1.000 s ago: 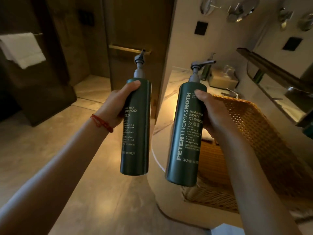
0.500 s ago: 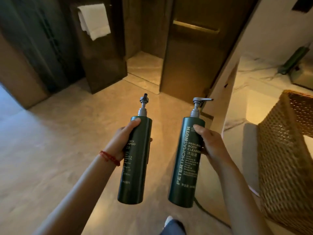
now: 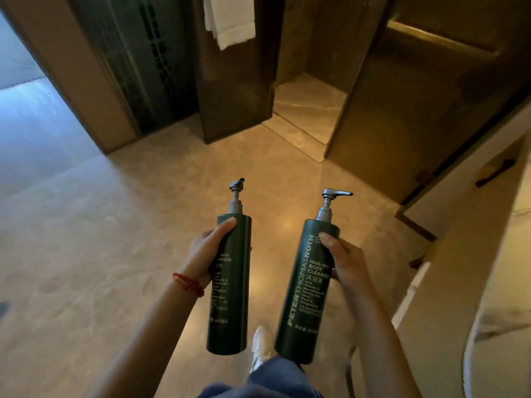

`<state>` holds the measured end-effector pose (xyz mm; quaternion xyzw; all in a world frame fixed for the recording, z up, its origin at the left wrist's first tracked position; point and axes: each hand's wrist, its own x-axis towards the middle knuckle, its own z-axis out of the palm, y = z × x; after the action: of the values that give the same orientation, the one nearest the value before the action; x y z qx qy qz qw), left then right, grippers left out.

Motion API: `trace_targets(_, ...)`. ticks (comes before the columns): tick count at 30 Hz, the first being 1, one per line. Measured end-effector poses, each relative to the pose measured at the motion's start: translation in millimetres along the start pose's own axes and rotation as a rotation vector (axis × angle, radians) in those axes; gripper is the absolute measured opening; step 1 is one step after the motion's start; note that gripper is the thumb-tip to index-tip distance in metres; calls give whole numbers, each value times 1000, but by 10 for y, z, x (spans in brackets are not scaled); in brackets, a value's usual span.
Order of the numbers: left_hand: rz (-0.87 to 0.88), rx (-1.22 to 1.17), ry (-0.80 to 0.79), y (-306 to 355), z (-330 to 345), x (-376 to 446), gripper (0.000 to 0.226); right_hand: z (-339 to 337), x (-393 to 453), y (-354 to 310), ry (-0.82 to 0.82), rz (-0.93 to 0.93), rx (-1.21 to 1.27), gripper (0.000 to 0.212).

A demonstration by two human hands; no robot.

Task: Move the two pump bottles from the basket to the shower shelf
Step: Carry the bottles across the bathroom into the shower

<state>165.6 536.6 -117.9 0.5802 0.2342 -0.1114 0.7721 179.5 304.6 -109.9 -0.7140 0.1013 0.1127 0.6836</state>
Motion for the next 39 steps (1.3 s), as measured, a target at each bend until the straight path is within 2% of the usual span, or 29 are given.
trace_targets(5, 14, 19, 9, 454, 230, 693, 65, -49, 890, -306, -10, -19, -10, 20)
trace_targets(11, 33, 55, 59, 1033, 430, 1629, 83, 60, 1974, -620, -27, -17, -24, 20)
trace_targets(17, 48, 104, 38, 1654, 460, 2942, 64, 375, 3323, -940, -16, -31, -38, 17)
trace_targets(26, 31, 136, 75, 2922, 491, 4901, 69, 821, 5343, -1707, 32, 5, -20, 19)
trace_targets(39, -17, 123, 45, 3915, 1294, 7565, 60, 606, 8086, -2463, 77, -24, 14, 16)
